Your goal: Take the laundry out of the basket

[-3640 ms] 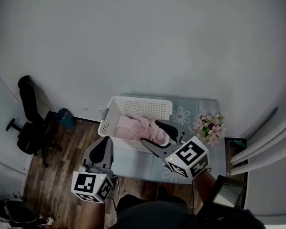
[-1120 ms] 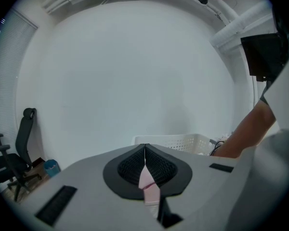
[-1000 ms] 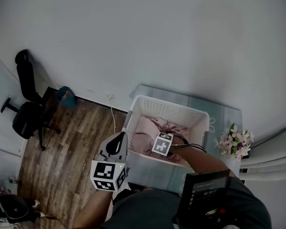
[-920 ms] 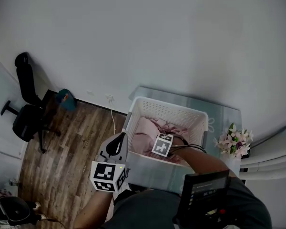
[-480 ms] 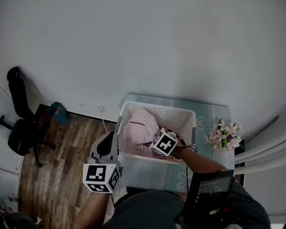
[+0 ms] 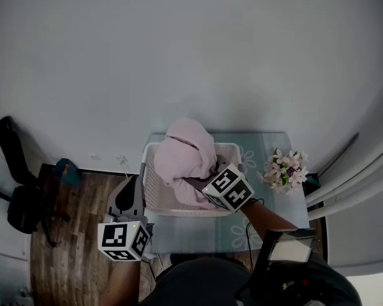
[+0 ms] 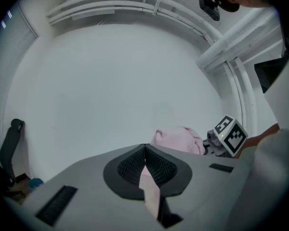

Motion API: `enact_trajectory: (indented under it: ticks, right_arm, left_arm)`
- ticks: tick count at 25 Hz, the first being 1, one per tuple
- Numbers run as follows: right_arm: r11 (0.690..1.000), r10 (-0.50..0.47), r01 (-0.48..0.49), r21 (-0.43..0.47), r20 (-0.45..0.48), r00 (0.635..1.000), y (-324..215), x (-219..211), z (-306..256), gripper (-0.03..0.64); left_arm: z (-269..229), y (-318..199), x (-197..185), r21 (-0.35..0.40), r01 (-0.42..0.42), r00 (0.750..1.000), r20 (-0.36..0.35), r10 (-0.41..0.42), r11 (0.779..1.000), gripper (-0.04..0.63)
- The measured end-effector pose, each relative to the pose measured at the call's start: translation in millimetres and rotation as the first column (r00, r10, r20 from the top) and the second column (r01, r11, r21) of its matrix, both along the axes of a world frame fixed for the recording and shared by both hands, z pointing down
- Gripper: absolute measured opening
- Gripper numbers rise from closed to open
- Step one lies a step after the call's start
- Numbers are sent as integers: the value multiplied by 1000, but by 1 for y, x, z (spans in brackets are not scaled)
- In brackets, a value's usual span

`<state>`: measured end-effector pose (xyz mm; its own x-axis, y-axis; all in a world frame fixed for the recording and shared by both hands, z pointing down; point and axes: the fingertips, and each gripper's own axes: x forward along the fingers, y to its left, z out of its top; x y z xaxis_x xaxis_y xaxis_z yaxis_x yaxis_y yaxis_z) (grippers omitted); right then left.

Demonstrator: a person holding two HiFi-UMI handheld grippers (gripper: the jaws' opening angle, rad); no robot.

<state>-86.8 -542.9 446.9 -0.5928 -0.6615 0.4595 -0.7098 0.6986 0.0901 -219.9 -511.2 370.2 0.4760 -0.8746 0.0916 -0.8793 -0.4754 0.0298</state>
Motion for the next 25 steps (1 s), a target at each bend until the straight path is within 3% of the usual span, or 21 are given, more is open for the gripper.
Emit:
enact_trajectory:
  ticks: [6, 12, 17, 25]
  right_arm:
    - [988, 92, -105, 117, 112, 989, 23, 30, -70, 281]
    - [957, 184, -217, 193, 174, 967, 47, 63, -112, 281]
    - [914, 288, -337, 226, 225, 931, 71, 101, -132, 282]
    - [844, 418, -480, 239, 268, 868, 106, 153, -140, 282]
  left_arm:
    - [-28, -5, 11, 55, -45, 999, 17, 44, 997, 7]
    - [-43, 4, 45, 80, -150, 988, 37, 147, 985, 6]
    - [-48, 12, 74, 94, -242, 970, 26, 241, 966, 6]
    - [-50, 15, 99, 96, -282, 959, 13, 282, 955, 6]
